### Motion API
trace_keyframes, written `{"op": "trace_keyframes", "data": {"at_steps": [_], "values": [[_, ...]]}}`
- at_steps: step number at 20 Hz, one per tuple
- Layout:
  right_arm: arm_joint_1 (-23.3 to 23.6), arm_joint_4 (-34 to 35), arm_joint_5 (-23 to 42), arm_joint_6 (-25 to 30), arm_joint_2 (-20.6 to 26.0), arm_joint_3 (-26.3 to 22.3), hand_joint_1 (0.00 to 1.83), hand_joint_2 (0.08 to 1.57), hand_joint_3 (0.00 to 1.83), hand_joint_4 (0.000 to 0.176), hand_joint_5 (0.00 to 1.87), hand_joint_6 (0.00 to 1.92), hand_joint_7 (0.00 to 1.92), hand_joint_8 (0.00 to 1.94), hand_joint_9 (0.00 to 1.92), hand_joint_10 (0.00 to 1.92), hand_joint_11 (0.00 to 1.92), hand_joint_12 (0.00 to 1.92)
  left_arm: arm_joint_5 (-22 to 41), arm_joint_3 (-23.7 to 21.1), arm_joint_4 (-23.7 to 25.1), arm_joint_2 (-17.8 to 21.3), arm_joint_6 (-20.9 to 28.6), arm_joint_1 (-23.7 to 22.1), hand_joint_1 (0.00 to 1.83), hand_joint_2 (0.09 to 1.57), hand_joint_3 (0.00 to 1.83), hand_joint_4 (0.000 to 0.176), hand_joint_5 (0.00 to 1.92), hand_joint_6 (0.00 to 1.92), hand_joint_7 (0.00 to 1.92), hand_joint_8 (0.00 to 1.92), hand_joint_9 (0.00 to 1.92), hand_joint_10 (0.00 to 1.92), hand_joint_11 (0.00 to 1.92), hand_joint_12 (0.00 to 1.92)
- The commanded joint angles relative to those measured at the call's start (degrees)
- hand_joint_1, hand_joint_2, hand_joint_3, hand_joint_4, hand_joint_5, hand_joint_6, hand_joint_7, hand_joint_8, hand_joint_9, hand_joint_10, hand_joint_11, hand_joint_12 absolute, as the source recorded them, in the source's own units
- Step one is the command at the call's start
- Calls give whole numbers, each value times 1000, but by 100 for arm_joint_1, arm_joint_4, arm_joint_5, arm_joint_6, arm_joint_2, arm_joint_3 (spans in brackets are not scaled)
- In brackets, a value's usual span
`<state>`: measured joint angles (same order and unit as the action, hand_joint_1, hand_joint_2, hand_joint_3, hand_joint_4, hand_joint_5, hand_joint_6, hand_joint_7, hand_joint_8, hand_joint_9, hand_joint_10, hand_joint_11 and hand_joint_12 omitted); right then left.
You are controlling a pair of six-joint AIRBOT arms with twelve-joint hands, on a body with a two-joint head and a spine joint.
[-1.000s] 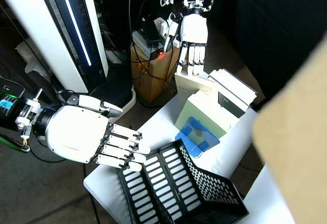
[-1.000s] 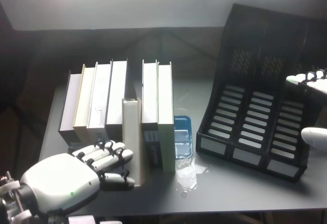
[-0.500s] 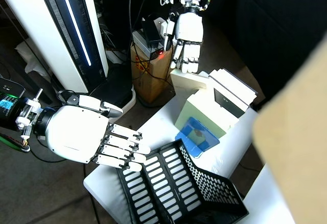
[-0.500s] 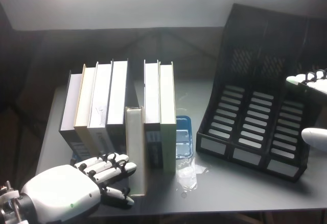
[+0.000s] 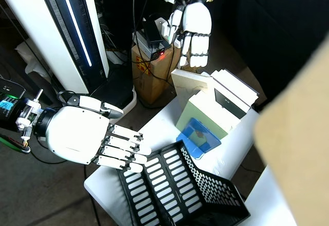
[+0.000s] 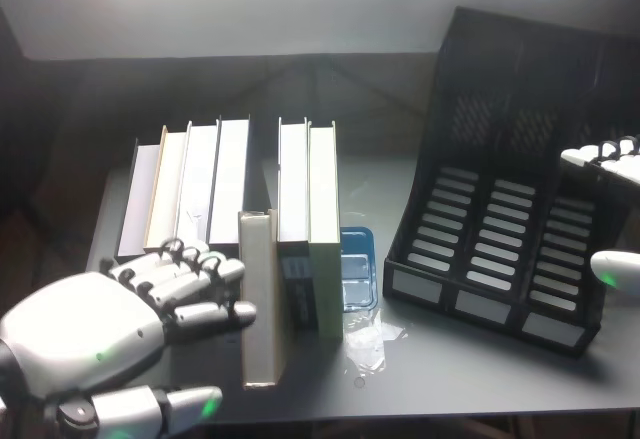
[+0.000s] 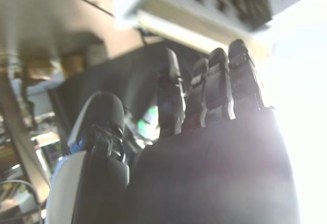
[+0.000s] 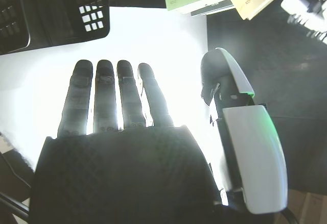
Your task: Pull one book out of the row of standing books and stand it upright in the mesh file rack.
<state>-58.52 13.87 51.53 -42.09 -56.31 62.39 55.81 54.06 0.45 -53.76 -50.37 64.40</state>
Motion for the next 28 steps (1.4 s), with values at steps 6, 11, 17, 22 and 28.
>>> {"op": "trace_keyframes", "data": {"at_steps": [6,11,17,22,28], "values": [[87,-380,667,48,112,-110,428,1334,0,0,0,0,0,0,0,0,0,0,1383,-25,-523,201,-383,-52,181,1461,0,9,126,0,0,0,0,0,0,0],[540,-1222,294,48,199,-203,552,1308,0,0,0,0,0,0,0,0,0,0,1725,139,-1170,226,-553,-64,176,1448,0,50,0,0,0,0,0,0,0,0],[1308,-2557,-477,273,126,-216,450,1269,0,0,0,0,0,0,0,0,0,0,1792,265,-1668,216,-679,-62,255,1420,0,68,0,0,0,0,0,0,0,0],[1951,-3992,-1146,987,-254,-26,570,1237,0,0,0,0,0,0,0,0,0,0,1802,339,-1917,174,-679,-51,253,1409,0,51,16,3,0,0,0,0,0,0],[2440,-5322,-1462,1820,-818,262,653,1208,0,0,0,0,0,0,0,0,0,0,1780,359,-2016,145,-678,-25,258,1406,0,51,33,5,0,0,0,0,0,0]]}}
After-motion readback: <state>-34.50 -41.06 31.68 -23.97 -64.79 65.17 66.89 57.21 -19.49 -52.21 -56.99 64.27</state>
